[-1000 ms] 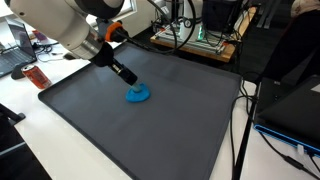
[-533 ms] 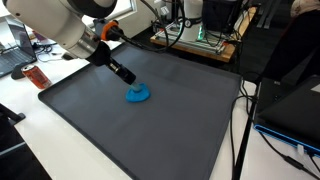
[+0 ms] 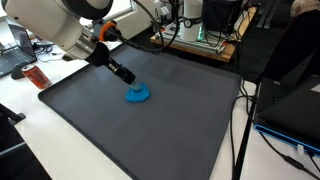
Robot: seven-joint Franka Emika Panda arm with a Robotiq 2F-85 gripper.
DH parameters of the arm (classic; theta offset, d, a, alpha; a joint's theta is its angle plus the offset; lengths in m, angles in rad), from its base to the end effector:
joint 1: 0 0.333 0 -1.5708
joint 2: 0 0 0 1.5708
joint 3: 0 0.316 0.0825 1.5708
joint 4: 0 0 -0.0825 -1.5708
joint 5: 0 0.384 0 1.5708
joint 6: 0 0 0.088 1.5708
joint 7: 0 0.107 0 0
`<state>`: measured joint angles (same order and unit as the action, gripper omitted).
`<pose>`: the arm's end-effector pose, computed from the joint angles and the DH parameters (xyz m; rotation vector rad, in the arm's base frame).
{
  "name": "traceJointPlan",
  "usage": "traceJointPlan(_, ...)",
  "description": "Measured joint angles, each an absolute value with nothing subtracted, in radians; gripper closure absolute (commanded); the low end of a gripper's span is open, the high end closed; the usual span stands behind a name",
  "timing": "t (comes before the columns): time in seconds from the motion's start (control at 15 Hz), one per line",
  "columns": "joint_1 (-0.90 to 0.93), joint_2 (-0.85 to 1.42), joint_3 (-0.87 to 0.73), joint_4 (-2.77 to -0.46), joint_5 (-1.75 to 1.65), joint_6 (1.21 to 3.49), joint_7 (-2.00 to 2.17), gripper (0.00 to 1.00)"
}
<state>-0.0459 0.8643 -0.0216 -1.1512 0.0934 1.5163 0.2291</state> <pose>0.7016 -0.0330 0.2490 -2.9735 0.4675 0.7737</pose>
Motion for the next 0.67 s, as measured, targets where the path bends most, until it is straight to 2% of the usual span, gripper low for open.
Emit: traceJointPlan(0.67, -0.044, 0.863, -0.021, -1.15, 0.093, 1.516, 0.184, 0.78)
